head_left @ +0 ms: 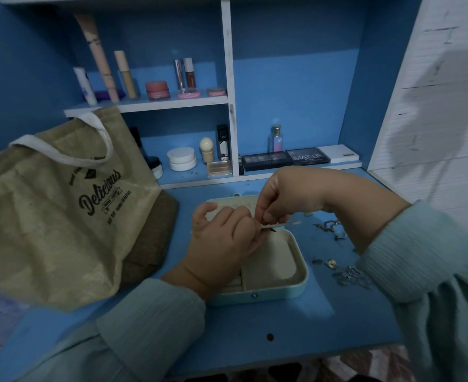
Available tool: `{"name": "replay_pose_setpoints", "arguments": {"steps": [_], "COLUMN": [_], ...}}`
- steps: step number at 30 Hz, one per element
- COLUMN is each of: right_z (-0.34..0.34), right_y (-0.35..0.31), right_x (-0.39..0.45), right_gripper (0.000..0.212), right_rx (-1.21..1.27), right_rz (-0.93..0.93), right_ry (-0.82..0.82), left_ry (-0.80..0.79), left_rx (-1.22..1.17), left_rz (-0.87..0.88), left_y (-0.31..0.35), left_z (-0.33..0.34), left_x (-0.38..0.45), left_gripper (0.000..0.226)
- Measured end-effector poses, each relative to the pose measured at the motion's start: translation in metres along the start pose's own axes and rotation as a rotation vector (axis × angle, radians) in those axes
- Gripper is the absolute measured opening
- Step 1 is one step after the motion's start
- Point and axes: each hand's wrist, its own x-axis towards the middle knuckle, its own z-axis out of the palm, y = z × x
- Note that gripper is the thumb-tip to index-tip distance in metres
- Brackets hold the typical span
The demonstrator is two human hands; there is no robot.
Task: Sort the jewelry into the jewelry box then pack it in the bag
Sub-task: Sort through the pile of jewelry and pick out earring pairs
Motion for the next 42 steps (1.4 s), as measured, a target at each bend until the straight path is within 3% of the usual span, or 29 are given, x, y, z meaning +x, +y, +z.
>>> {"name": "replay_pose_setpoints", "arguments": {"steps": [22, 31, 42], "right_z": [-0.008, -0.008, -0.01], "right_y": [-0.003, 0.004, 0.007], "right_x": [0.004, 0.003, 0.002], "right_gripper": [0.023, 0.019, 0.02], "right_rx": [0.026, 0.148, 0.129], "right_rz": [0.006, -0.002, -0.021], "right_ry": [-0.097, -0.101, -0.085], "left_ry": [-0.026, -0.006, -0.032], "left_rx": [-0.008, 0.005, -0.013], "left_rz": [-0.014, 0.005, -0.017], "left_y": [-0.001, -0.001, -0.002], "left_z": [-0.001, 0.0, 0.0], "left_x": [0.0, 0.0, 0.001], "left_gripper": [0.024, 0.026, 0.023]}}
